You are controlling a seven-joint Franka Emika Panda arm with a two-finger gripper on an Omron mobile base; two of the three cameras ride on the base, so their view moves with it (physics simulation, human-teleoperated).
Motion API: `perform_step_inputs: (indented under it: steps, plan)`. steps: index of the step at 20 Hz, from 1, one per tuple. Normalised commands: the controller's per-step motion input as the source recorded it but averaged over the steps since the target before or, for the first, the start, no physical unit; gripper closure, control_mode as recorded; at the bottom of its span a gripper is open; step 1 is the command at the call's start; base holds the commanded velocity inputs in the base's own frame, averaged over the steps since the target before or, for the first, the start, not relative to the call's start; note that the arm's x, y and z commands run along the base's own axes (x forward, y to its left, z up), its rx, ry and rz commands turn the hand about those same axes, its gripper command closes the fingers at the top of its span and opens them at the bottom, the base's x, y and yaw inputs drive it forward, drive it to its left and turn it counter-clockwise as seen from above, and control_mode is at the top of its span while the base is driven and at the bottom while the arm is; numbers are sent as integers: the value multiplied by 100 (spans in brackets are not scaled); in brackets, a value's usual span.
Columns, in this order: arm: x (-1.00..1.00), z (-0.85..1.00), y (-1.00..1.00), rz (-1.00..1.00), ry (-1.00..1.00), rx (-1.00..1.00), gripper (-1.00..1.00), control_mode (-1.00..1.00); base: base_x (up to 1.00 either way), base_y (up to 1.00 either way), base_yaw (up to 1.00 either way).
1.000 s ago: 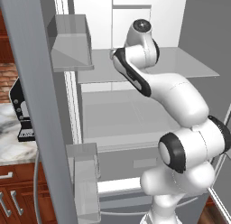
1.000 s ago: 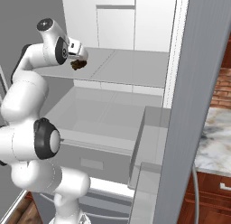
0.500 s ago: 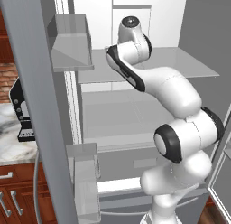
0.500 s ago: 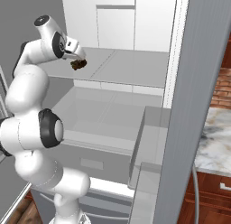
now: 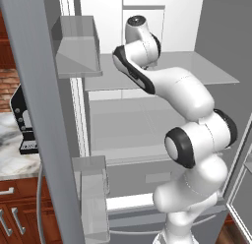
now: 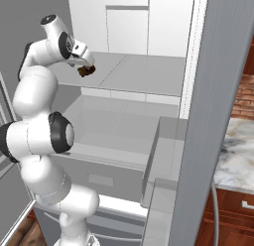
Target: Gather the broccoli and sweet potato from the fridge and place them on a tray on the dining counter. Then gather the chicken drumstick and fish from the fridge and place them on the other tray.
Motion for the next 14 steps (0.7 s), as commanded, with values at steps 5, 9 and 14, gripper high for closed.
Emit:
perform_step_inputs:
  steps: [5, 9, 14]
  plan:
    - [1, -11, 0, -2, 2, 0, -100, -100, 0, 0, 0]
    - [0, -7, 0, -1, 0, 0, -100, -100, 0, 0, 0]
    - [0, -4, 0, -1, 0, 1, -100, -100, 0, 0, 0]
